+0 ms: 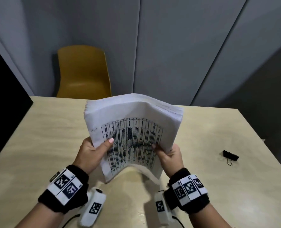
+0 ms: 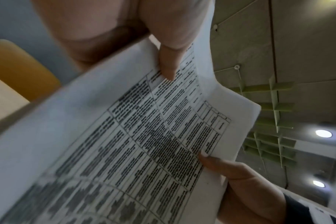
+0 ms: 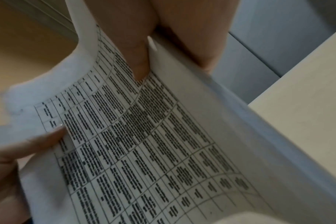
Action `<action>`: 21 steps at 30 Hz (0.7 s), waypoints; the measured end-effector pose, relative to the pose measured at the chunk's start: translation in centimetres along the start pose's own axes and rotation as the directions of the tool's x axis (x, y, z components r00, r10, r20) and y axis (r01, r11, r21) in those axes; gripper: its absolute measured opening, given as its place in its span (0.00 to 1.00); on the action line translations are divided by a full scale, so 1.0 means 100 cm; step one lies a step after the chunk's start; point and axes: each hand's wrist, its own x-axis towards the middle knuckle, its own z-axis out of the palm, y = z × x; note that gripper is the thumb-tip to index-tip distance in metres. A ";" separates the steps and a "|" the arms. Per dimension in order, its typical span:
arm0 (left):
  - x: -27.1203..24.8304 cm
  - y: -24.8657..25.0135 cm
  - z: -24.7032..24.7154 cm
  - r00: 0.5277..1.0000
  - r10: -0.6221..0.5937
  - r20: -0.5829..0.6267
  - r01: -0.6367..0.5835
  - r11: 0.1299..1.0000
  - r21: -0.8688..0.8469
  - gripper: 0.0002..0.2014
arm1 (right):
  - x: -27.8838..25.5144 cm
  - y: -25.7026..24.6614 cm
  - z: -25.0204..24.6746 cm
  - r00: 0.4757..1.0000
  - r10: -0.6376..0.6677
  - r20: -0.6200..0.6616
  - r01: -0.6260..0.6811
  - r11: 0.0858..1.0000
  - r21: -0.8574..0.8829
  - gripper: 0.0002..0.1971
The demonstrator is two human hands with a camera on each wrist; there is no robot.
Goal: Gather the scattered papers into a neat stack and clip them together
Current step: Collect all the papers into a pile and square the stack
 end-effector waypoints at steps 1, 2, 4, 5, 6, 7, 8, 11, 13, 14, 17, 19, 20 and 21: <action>0.000 0.000 -0.002 1.000 0.008 0.012 -0.008 1.000 0.011 0.09 | 0.000 -0.001 -0.001 1.000 0.003 -0.001 -0.003 1.000 0.015 0.07; 0.001 0.000 -0.005 1.000 0.012 0.017 -0.012 1.000 0.000 0.08 | 0.001 -0.004 -0.003 1.000 -0.013 -0.010 0.013 0.999 0.033 0.12; 0.002 -0.002 -0.011 1.000 0.028 -0.012 -0.028 1.000 -0.007 0.21 | 0.003 -0.006 -0.009 0.996 -0.067 -0.053 0.069 0.997 0.043 0.18; 0.003 -0.002 -0.011 0.999 0.026 -0.036 -0.026 1.000 -0.014 0.22 | 0.005 -0.008 -0.010 0.994 -0.081 -0.072 0.084 0.996 0.034 0.18; 0.004 -0.002 -0.010 0.999 0.027 -0.045 -0.028 0.999 -0.024 0.19 | 0.007 -0.008 -0.010 0.992 -0.083 -0.092 0.086 0.996 0.030 0.18; 0.004 0.000 -0.006 0.999 0.032 -0.038 -0.034 0.999 -0.042 0.14 | 0.008 -0.009 -0.011 0.992 -0.075 -0.100 0.078 0.997 0.022 0.17; 0.003 0.001 -0.002 0.999 0.036 -0.034 -0.038 0.998 -0.055 0.09 | 0.010 -0.008 -0.010 0.993 -0.075 -0.095 0.077 0.997 0.018 0.16; 0.002 0.005 0.010 0.993 0.093 -0.074 -0.095 0.995 -0.020 0.08 | 0.012 -0.009 -0.007 0.993 -0.088 -0.073 0.091 0.995 0.034 0.16; 0.002 0.010 0.013 0.986 0.120 -0.112 -0.121 0.993 0.002 0.09 | 0.011 -0.011 -0.006 0.990 -0.109 -0.092 0.113 0.993 0.041 0.17; 0.001 0.012 0.013 0.984 0.137 -0.118 -0.136 0.991 0.013 0.08 | 0.010 -0.012 -0.006 0.987 -0.123 -0.107 0.126 0.992 0.029 0.17; -0.001 0.022 0.012 0.942 0.289 -0.170 -0.265 0.953 0.149 0.22 | 0.002 -0.018 -0.004 0.964 -0.221 -0.151 0.215 0.975 -0.053 0.26; 0.000 0.031 0.009 0.878 0.428 -0.216 -0.366 0.889 0.274 0.32 | 0.000 -0.031 -0.003 0.901 -0.386 -0.197 0.352 0.918 -0.185 0.39; 0.001 0.035 0.009 0.839 0.505 -0.202 -0.417 0.836 0.357 0.33 | 0.002 -0.039 -0.003 0.848 -0.497 -0.185 0.434 0.851 -0.294 0.41; 0.002 0.040 0.008 0.803 0.573 -0.162 -0.453 0.764 0.459 0.32 | 0.003 -0.046 -0.002 0.796 -0.590 -0.138 0.496 0.765 -0.411 0.39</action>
